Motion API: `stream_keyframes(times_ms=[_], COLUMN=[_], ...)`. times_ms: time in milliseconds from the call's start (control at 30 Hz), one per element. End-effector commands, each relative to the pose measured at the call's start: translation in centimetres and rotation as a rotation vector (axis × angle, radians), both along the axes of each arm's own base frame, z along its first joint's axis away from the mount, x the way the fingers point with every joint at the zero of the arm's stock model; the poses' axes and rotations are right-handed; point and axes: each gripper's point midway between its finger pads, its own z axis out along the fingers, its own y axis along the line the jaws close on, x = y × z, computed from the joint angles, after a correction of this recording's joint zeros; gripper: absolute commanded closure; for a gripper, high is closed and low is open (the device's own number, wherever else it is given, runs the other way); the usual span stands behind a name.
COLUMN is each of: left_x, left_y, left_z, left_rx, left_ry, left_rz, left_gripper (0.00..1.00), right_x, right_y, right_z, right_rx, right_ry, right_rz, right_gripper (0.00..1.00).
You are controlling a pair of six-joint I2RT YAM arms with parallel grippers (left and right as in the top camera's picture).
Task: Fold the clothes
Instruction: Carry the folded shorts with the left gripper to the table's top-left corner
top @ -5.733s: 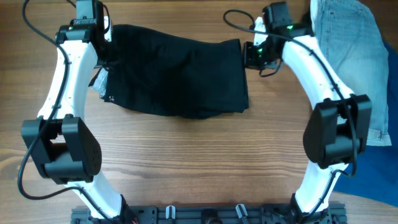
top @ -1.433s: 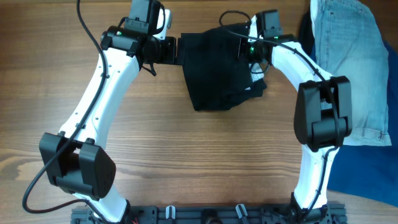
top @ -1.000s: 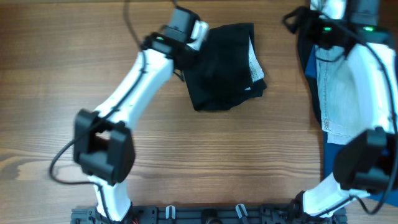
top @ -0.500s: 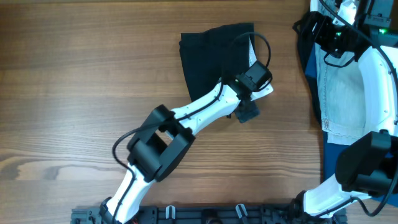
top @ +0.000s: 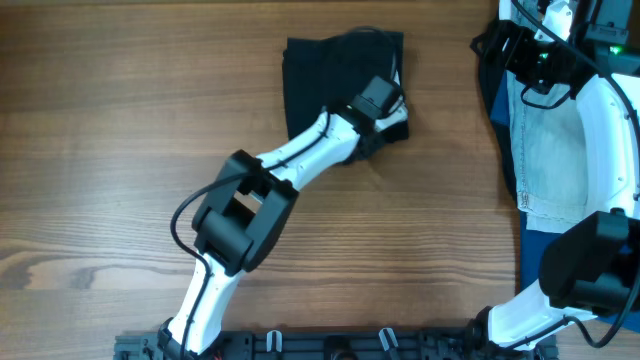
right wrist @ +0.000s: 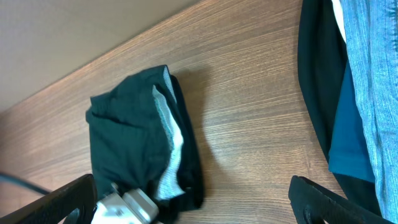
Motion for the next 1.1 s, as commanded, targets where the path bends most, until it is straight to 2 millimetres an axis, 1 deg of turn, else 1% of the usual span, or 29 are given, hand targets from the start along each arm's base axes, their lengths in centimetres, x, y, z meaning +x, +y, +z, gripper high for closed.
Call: stream_keyframes(times_ms=[0, 67, 133, 167, 200, 333, 367, 400, 433, 467, 500, 533, 567, 633, 700, 767, 800, 900, 933, 1000, 1067], left_x=[2.7, 4.4, 5.8, 6.4, 6.7, 7.0, 7.1, 7.2, 7.3, 7.3, 7.2, 7.1, 7.2, 7.9, 8.9, 10.4, 12.2, 14.6, 15.9, 17.1, 17.6], left_y=[4.6, 7.9, 11.6, 14.0, 15.9, 24.7, 26.1, 28.5, 30.7, 32.1, 34.5, 36.0, 37.4, 39.3, 41.3, 42.6, 42.9, 43.1, 43.3, 43.6, 43.9], left_z=[-0.8, -0.8, -0.9, -1.0, -1.1, -1.7, -1.7, -1.7, -1.7, -1.7, -1.7, -1.8, -1.8, -1.6, -1.2, -0.3, 0.7, 2.4, 3.6, 4.9, 5.5], left_rx=[-0.025, -0.091, -0.141, -0.156, -0.160, -0.122, -0.121, -0.125, -0.146, -0.166, -0.215, -0.261, -0.350, -0.484, -0.614, -0.739, -0.814, -0.913, -0.968, -1.022, -1.027], left_ry=[0.015, 0.026, 0.038, 0.046, 0.054, 0.096, 0.098, 0.098, 0.093, 0.088, 0.076, 0.073, 0.078, 0.074, 0.025, -0.048, -0.114, -0.207, -0.261, -0.323, -0.362], left_rz=[0.234, 0.437, 0.628, 0.719, 0.782, 0.958, 0.985, 1.040, 1.122, 1.189, 1.332, 1.433, 1.551, 1.686, 1.830, 1.917, 1.893, 1.835, 1.802, 1.767, 1.743], left_gripper=[0.96, 0.96, 0.96, 0.96, 0.96, 0.96, 0.96, 0.96, 0.96, 0.96, 0.96, 0.96, 0.96, 0.96, 0.96, 0.96, 0.96, 0.95, 0.95, 0.95, 0.95], right_x=[0.1, 0.0, 0.0, 0.0, 0.0, 0.0, 0.0, 0.0, 0.0, 0.0, 0.0, 0.0, 0.0, 0.0, 0.0, 0.0, 0.0, 0.0, -0.1, -0.3, -0.3], right_y=[0.0, 0.0, 0.0, 0.0, 0.0, 0.0, 0.0, 0.0, 0.0, 0.0, 0.0, 0.0, 0.0, 0.0, 0.0, 0.0, 0.0, 0.0, 0.0, 0.0, 0.0], right_z=[-0.6, -0.6, -0.6, -0.6, -0.6, -0.6, -0.6, -0.6, -0.6, -0.6, -0.6, -0.6, -0.6, -0.6, -0.6, -0.6, -0.6, -0.6, -0.7, -0.8, -0.9], right_rx=[-0.017, -0.017, -0.017, -0.017, -0.017, -0.017, -0.017, -0.017, -0.018, -0.017, -0.017, -0.018, -0.017, -0.016, -0.016, -0.015, -0.015, 0.001, 0.002, 0.003, 0.004], right_ry=[0.009, 0.012, 0.012, 0.012, 0.011, 0.011, 0.011, 0.011, 0.011, 0.011, 0.011, 0.011, 0.011, 0.011, 0.011, 0.011, 0.012, 0.021, 0.026, 0.036, 0.038], right_rz=[0.011, 0.011, 0.011, 0.011, 0.011, 0.011, 0.011, 0.011, 0.011, 0.011, 0.011, 0.011, 0.011, 0.010, 0.010, 0.009, 0.009, -0.010, -0.010, -0.009, -0.010], right_gripper=[0.01, 0.01, 0.00, 0.00, 0.00, 0.00, 0.00, 0.00, 0.00, 0.01, 0.01, 0.00, 0.00, 0.00, 0.00, 0.01, 0.00, 0.00, 0.01, 0.00, 0.00])
